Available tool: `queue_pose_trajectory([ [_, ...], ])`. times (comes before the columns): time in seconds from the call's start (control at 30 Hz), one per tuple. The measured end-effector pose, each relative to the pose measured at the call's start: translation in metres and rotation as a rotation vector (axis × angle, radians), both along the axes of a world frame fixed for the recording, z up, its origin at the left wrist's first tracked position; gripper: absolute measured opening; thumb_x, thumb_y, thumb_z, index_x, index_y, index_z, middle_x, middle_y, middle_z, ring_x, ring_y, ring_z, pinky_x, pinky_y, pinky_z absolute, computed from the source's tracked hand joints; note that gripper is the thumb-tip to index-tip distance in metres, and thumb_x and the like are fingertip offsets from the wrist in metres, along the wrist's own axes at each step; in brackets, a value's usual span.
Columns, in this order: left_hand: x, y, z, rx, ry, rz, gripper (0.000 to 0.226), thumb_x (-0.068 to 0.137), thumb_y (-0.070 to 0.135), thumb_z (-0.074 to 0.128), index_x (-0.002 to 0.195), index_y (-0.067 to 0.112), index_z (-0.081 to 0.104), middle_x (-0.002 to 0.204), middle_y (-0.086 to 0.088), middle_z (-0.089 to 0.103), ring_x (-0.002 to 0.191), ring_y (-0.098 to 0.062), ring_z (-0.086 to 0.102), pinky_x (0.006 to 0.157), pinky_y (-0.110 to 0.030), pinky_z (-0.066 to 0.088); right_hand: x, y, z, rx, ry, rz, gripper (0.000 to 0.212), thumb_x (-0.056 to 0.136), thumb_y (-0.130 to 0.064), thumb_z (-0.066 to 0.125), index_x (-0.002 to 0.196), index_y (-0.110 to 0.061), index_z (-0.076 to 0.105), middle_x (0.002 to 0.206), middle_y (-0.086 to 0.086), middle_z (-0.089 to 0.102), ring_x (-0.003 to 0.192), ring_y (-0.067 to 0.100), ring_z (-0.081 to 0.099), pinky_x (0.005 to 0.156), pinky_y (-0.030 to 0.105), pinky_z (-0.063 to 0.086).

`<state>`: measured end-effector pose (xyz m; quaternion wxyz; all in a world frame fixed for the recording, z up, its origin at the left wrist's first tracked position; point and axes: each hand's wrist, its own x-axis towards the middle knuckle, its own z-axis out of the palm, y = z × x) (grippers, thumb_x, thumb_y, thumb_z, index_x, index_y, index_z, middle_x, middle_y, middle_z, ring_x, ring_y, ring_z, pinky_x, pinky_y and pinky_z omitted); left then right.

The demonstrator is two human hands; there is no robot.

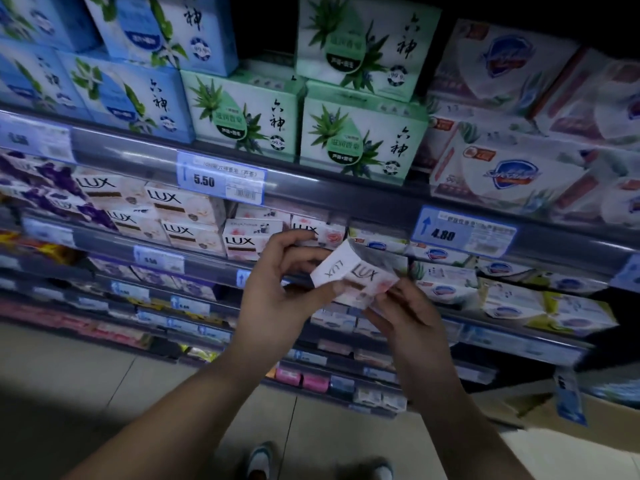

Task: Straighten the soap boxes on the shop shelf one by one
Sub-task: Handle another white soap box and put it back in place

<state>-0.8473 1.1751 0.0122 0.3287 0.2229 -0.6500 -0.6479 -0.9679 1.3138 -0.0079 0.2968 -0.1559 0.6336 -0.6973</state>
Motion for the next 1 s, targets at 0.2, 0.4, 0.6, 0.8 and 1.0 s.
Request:
queue_pose_trajectory([
  [0.2,-0.008,-0.005,-0.021,0.252,0.005,0.071,0.043,0.099,-0.006,0.054,0.135,0.018,0.056,0.093,-0.003,0.074,0.095,-0.021,0.071,0.084,-0.033,0.059,-0.007,-0.003,0.009,-0.05,0.266,0.005,0.033,0.087,-0.019,0.076,0.116,-0.033,0.071,0.11,-0.003,0.075,0.102,0.015,0.072,0.083,0.028,0.059],
  [0.4,-0.001,-0.008,-0.029,0.353,-0.008,0.044,0.031,0.103,-0.003,0.048,0.125,0.015,0.062,0.085,0.001,0.077,0.08,-0.014,0.072,0.074,-0.028,0.06,0.015,-0.022,0.016,-0.075,0.348,0.017,0.038,0.081,-0.03,0.08,0.117,-0.034,0.069,0.101,-0.003,0.071,0.094,0.02,0.07,0.08,0.036,0.06],
  [0.6,0.013,-0.02,-0.031,0.186,-0.099,0.175,0.026,0.096,0.005,0.066,0.12,0.015,0.069,0.106,-0.005,0.077,0.103,-0.019,0.073,0.092,-0.043,0.058,0.021,-0.028,0.008,0.005,0.408,-0.111,0.012,0.094,-0.02,0.07,0.099,-0.029,0.065,0.096,-0.015,0.07,0.091,0.002,0.067,0.077,0.011,0.05],
  [0.8,0.007,-0.031,-0.026,-0.123,-0.148,0.285,0.026,0.091,0.008,0.075,0.113,0.022,0.073,0.091,0.006,0.075,0.088,0.002,0.069,0.084,-0.017,0.055,0.03,-0.035,0.0,0.158,0.339,-0.117,0.035,0.1,-0.02,0.06,0.133,-0.031,0.061,0.129,-0.01,0.061,0.112,-0.012,0.056,0.083,0.002,0.045],
  [1.0,0.002,-0.043,-0.032,-0.192,-0.206,0.36,0.026,0.092,0.008,0.073,0.119,0.008,0.073,0.091,0.003,0.072,0.087,-0.001,0.067,0.088,-0.023,0.055,0.035,-0.042,0.0,0.226,0.276,0.068,0.051,0.102,-0.026,0.057,0.149,-0.042,0.043,0.15,-0.022,0.044,0.096,-0.038,0.045,0.073,-0.009,0.038],
])
